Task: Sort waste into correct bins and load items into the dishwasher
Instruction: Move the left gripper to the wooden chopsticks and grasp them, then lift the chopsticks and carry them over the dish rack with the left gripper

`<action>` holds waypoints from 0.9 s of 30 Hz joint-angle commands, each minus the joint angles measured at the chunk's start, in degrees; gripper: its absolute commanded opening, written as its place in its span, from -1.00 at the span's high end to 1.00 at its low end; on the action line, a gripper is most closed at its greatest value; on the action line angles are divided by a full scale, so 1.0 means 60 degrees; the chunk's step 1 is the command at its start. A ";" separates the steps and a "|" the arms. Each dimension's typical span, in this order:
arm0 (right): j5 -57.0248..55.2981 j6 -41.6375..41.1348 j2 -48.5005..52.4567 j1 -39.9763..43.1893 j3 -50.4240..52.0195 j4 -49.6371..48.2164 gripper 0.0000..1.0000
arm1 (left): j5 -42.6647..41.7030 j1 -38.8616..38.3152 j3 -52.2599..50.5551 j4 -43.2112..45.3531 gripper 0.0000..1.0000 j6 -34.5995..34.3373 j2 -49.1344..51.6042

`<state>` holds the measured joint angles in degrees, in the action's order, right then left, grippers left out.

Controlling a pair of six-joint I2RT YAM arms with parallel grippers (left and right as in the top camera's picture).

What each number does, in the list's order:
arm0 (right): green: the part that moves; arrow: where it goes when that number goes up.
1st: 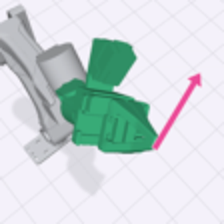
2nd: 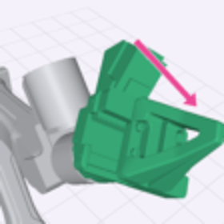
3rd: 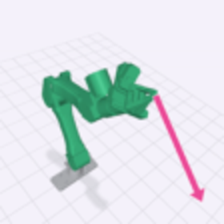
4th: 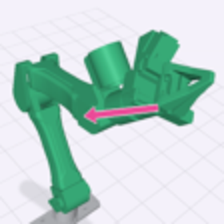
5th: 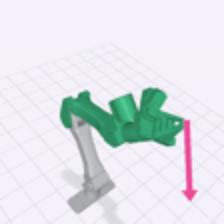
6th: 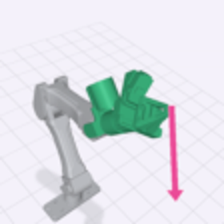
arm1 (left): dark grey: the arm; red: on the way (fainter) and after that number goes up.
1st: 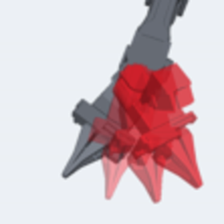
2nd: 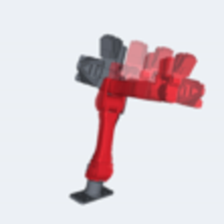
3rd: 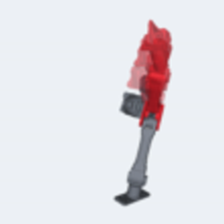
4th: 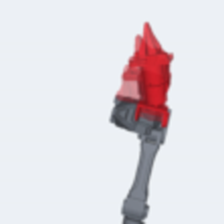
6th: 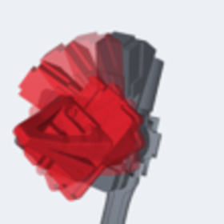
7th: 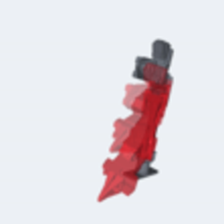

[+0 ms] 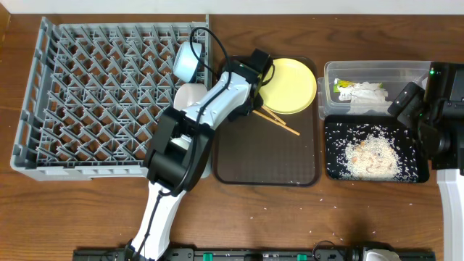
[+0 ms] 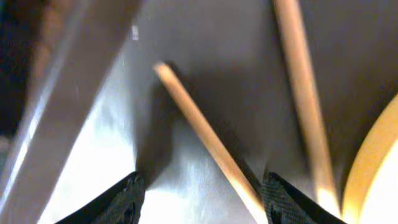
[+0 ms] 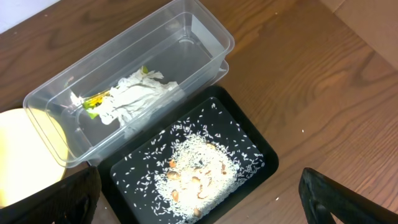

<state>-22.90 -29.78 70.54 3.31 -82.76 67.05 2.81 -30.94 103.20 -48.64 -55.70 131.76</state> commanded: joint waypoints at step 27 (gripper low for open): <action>-0.0102 -0.0175 -0.0007 0.0033 -0.0044 0.0011 -0.98 | -0.0976 -0.1217 -0.1075 0.0401 0.23 -0.1515 0.0226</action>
<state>-22.90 -29.78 70.54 3.31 -82.76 67.07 -1.32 -38.02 99.77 -45.60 -63.22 129.93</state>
